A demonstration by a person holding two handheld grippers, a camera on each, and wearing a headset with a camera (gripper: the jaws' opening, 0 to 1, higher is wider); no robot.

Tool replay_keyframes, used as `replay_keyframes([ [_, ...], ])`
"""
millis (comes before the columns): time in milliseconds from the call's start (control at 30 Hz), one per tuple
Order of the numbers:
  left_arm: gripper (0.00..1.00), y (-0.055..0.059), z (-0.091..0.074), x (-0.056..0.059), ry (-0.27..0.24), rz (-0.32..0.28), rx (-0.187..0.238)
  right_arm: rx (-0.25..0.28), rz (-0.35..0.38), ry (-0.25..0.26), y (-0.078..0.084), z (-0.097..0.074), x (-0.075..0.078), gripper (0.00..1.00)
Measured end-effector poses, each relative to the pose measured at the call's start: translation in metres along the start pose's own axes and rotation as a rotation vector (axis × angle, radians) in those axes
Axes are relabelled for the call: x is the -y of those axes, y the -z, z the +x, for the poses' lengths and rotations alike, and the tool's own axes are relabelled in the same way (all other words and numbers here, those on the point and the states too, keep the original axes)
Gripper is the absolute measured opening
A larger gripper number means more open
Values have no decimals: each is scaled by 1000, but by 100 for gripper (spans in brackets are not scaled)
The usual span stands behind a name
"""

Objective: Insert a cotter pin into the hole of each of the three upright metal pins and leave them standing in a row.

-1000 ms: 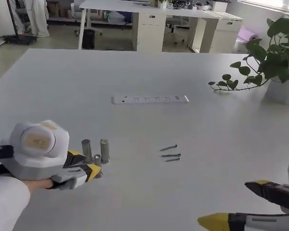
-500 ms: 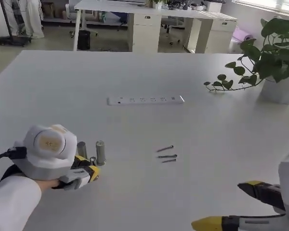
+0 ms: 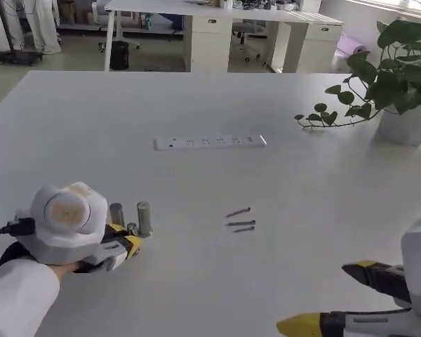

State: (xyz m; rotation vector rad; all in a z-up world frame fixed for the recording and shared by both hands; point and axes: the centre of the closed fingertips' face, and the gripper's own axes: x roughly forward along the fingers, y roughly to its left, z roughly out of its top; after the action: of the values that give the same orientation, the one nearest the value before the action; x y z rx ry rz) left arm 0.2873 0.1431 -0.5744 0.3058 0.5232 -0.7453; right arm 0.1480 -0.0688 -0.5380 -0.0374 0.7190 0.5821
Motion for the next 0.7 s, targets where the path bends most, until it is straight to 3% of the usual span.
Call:
replay_keyframes([
  [100,7,-13,-6,7,40,-2,61,2,0,-1,0,0,0,93],
  [167,7,-21,-10,14,69,27,91,1,1,2,0,1,0,93],
  [267,7,-31,-15,26,129,-21,138,-3,-2,-2,1,1,-2,93],
  [300,7,-32,-15,26,142,-11,148,-3,-2,-4,1,1,-2,93],
  [533,7,-46,-23,56,246,27,191,-9,-10,-12,3,3,-6,93],
  [600,7,-48,-25,68,300,42,199,-8,-12,-14,3,2,-6,93],
  [700,7,-46,-27,83,332,77,187,-6,-12,-15,3,2,-7,92],
])
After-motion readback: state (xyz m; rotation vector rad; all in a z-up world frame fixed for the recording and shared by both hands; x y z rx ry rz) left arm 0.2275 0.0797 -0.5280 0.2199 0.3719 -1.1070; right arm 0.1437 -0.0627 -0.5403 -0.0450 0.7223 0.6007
